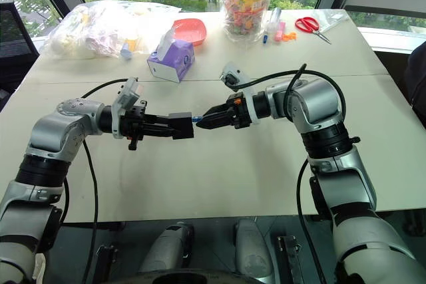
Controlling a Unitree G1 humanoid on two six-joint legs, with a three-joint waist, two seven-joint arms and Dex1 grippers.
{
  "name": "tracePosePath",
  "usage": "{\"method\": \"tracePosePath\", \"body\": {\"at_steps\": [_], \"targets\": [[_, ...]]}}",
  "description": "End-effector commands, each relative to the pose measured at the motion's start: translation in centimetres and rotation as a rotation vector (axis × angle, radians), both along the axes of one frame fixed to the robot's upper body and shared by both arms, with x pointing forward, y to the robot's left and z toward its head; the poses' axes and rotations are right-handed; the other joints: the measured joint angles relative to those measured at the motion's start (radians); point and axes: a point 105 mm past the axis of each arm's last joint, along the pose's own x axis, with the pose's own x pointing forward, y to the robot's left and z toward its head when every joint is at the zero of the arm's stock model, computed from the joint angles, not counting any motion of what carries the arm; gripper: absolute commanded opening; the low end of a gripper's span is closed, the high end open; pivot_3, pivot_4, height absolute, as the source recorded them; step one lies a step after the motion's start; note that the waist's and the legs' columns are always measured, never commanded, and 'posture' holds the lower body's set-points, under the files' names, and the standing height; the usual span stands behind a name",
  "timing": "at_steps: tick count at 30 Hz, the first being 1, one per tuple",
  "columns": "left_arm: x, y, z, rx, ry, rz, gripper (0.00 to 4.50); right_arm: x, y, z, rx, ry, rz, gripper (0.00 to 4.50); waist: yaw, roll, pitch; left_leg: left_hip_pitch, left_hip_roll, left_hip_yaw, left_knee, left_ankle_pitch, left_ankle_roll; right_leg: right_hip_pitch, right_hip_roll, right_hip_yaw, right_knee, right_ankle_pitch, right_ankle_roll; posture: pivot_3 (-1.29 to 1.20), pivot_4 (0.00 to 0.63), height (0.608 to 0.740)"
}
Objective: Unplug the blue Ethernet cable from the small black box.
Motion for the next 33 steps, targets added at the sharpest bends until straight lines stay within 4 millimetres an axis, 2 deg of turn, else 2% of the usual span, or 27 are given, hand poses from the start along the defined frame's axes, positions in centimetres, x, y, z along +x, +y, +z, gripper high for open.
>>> {"method": "tracePosePath", "body": {"at_steps": [1,15,18,21,33], "targets": [[-0.2,-0.2,0.5,-0.008,-0.031,-0.011,0.45,-0.5,0.7,1.5,0.023,-0.059,0.044,2.33,0.0,0.0,0.0,0.0,0.0,0.0,0.0,0.0,0.0,0.0,0.0,0.0,0.0,0.0,0.0,0.0,0.15,0.74],[-0.3,-0.4,0.3,-0.004,-0.037,-0.01,0.45,-0.7,1.3,1.9,0.027,-0.078,0.067,2.33,0.0,0.0,0.0,0.0,0.0,0.0,0.0,0.0,0.0,0.0,0.0,0.0,0.0,0.0,0.0,0.0,0.15,0.74],[-0.3,-0.4,0.3,-0.006,-0.039,-0.009,0.45,-0.7,1.4,1.9,0.022,-0.08,0.071,1.52,0.0,0.0,0.0,0.0,0.0,0.0,0.0,0.0,0.0,0.0,0.0,0.0,0.0,0.0,0.0,0.0,0.15,0.74],[-0.2,-0.4,0.3,-0.008,-0.04,-0.007,0.45,-0.8,1.6,1.8,0.019,-0.082,0.075,0.06,0.0,0.0,0.0,0.0,0.0,0.0,0.0,0.0,0.0,0.0,0.0,0.0,0.0,0.0,0.0,0.0,0.15,0.74],[-0.2,-0.5,0.3,-0.017,-0.034,-0.003,0.45,-0.8,1.6,0.9,-0.049,-0.147,0.081,0.02,0.0,0.0,0.0,0.0,0.0,0.0,0.0,0.0,0.0,0.0,0.0,0.0,0.0,0.0,0.0,0.0,0.15,0.74]]}}
